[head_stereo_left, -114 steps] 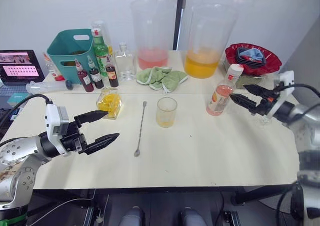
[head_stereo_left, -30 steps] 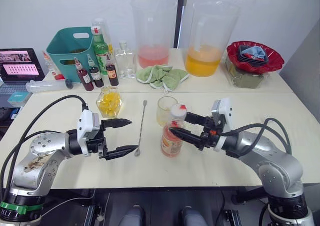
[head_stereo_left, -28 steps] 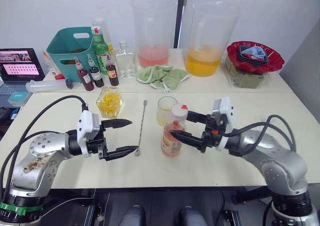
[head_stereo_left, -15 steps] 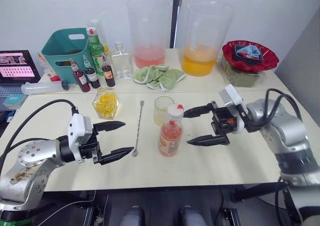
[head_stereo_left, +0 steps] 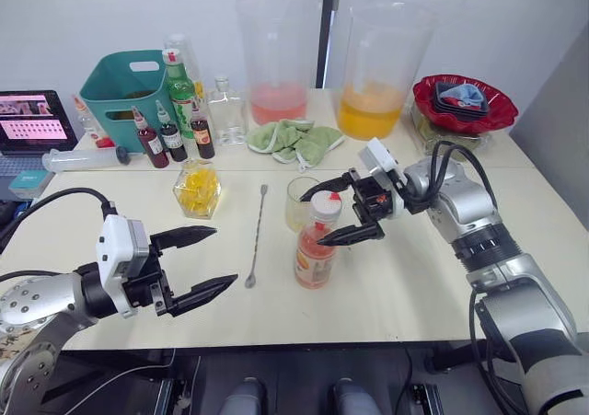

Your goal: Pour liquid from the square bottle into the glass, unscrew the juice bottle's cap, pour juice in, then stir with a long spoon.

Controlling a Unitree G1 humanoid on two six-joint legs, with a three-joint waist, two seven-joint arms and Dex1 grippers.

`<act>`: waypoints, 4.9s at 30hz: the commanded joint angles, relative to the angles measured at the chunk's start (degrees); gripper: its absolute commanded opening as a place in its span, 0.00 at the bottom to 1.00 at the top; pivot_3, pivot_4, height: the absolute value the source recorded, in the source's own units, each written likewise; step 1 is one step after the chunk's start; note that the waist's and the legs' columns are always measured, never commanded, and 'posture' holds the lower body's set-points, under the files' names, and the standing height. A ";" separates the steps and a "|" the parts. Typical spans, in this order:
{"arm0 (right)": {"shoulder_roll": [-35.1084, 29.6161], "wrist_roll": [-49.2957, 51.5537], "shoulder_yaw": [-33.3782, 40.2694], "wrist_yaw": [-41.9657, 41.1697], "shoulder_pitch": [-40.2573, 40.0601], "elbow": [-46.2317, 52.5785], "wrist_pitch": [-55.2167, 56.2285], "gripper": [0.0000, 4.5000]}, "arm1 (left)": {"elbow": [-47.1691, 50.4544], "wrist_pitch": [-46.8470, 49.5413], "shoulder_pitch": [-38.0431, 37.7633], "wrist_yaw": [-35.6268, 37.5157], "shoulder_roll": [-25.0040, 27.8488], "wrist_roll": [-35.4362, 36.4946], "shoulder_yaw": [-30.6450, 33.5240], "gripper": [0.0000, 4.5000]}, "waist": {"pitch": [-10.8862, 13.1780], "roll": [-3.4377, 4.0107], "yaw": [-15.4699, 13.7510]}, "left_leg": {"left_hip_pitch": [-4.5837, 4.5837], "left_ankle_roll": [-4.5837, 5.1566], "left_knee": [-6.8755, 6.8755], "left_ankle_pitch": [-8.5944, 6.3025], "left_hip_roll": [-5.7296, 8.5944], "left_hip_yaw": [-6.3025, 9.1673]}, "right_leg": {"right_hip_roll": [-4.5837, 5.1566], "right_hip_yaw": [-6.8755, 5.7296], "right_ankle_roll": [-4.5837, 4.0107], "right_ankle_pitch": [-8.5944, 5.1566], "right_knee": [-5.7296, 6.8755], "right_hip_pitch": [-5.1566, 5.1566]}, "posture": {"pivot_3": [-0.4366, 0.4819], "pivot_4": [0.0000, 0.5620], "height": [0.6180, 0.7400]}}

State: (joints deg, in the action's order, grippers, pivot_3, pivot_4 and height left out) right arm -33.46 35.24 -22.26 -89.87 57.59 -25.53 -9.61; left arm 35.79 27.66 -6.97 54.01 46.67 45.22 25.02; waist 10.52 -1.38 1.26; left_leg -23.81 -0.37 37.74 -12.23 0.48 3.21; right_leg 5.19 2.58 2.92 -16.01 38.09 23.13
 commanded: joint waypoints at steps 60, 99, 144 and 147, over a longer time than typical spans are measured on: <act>-4.73 4.70 20.23 28.65 -26.83 43.69 -21.90 0.99 | -10.98 -8.83 15.82 3.73 -5.20 -7.84 -13.70 1.00 | -0.01 -0.02 -0.45 | -0.11 -0.01 0.05 0.02 0.14 -0.17 | -0.05 -0.10 -0.01 0.01 -0.05 -0.04 | 0.48 0.27 1.00; 4.10 -0.95 21.50 32.25 -21.04 43.25 -24.75 0.28 | -13.26 -7.07 18.01 7.11 -3.73 -6.29 -15.59 1.00 | 0.00 -0.02 -0.60 | -0.04 -0.04 0.02 0.02 -0.26 -0.22 | -0.34 -0.06 -0.12 0.07 0.00 0.03 | 0.48 0.27 1.00; -17.83 12.55 42.41 28.81 -45.02 54.39 -27.91 0.99 | -27.93 -6.89 36.18 16.12 -13.20 -11.04 -28.45 1.00 | -0.01 -0.06 -0.84 | -0.06 -0.04 0.12 0.03 -0.28 -0.32 | -0.54 -0.04 -0.12 0.08 -0.11 -0.20 | 0.48 0.27 1.00; -17.82 13.03 44.32 30.20 -46.99 55.53 -28.13 0.99 | -29.07 -5.50 39.35 13.61 -17.06 -12.18 -30.88 1.00 | -0.01 -0.06 -0.91 | -0.04 -0.04 0.14 0.03 -0.27 -0.31 | -0.55 -0.04 -0.12 0.08 -0.10 -0.23 | 0.48 0.27 1.00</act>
State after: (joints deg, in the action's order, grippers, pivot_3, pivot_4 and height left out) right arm -50.48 46.51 19.15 -60.51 11.26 27.85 -37.95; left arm 6.51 21.62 30.86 68.92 30.61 33.55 -5.14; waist 10.50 -1.44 0.35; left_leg -23.84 -0.40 37.88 -12.20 0.20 2.91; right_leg 4.63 2.53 2.79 -15.93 37.98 22.89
